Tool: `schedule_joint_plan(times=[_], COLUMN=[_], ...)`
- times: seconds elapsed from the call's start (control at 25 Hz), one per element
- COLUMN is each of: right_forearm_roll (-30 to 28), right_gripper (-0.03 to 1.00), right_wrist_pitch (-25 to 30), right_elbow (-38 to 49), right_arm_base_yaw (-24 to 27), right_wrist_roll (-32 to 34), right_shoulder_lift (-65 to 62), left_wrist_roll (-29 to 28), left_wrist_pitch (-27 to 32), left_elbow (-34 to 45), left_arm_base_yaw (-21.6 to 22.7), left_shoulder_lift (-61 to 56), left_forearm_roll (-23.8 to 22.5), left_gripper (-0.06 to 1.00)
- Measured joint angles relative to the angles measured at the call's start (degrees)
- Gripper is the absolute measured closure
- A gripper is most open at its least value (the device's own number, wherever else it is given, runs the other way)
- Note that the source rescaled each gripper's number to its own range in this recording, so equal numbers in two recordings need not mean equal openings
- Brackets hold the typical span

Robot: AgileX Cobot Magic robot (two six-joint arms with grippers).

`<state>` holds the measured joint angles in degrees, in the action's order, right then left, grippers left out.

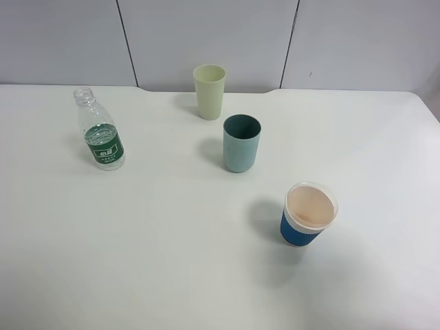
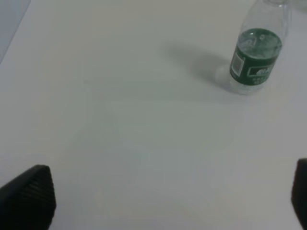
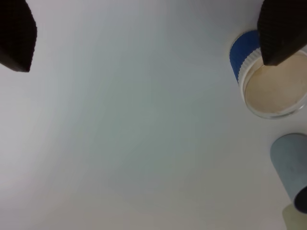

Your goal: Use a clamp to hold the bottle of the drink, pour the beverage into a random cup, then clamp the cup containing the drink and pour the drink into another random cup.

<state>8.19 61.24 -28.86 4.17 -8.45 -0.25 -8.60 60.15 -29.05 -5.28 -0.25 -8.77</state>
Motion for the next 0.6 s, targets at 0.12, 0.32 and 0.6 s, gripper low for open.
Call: schedule_joint_plan(times=[0.12, 0.32, 0.6], right_forearm_roll=[0.00, 0.00, 0.00], right_gripper=[-0.03, -0.03, -0.03], right_wrist_pitch=[0.00, 0.00, 0.00], right_elbow=[0.00, 0.00, 0.00], right_arm_base_yaw=[0.00, 0.00, 0.00], right_wrist_roll=[0.00, 0.00, 0.02], right_shoulder_lift=[0.00, 0.00, 0.00], left_wrist_roll=[0.00, 0.00, 0.00], left_wrist_pitch=[0.00, 0.00, 0.00], left_elbow=[0.00, 0.00, 0.00], left_arm_base_yaw=[0.00, 0.00, 0.00], left_shoulder_lift=[0.00, 0.00, 0.00], left_forearm_roll=[0.00, 0.00, 0.00], left_gripper=[-0.05, -0.05, -0.05])
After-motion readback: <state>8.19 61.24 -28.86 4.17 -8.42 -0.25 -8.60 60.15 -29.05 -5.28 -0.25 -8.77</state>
